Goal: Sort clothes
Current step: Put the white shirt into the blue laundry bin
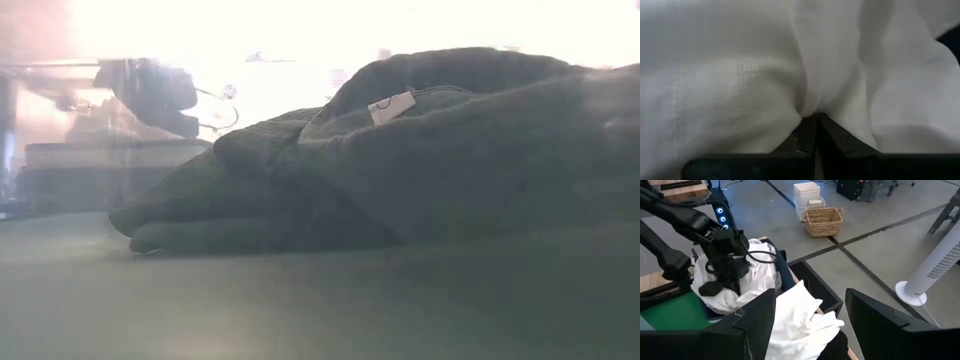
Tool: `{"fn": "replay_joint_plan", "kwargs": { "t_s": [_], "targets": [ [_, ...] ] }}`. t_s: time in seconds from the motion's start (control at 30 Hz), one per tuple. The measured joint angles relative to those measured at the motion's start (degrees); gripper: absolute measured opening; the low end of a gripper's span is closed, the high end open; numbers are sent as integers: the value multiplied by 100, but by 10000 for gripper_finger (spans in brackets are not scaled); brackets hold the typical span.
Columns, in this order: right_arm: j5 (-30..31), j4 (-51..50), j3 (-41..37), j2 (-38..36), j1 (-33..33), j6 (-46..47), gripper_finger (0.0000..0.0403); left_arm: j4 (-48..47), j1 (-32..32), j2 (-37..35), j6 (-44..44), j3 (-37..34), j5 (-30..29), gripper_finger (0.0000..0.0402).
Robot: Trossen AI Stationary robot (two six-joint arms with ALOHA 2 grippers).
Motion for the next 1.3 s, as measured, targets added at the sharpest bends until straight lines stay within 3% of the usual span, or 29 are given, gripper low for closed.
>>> {"fn": "replay_joint_plan", "kwargs": {
  "t_s": [0.5, 0.9, 1.07, 1.3],
  "targets": [
    [0, -4, -258, 0, 0, 119, 232, 956, -2, 1394, -122, 27, -92, 0],
    [-2, 0, -292, 0, 0, 153, 240, 1531, 7, 1555, -122, -172, 33, 0],
    [-2, 0, -292, 0, 1, 146, 234, 1229, -43, 1070, -138, 71, -48, 0],
    [-2, 4, -292, 0, 0, 104, 239, -363, -19, 689, 123, 934, -199, 0]
  ]
}}
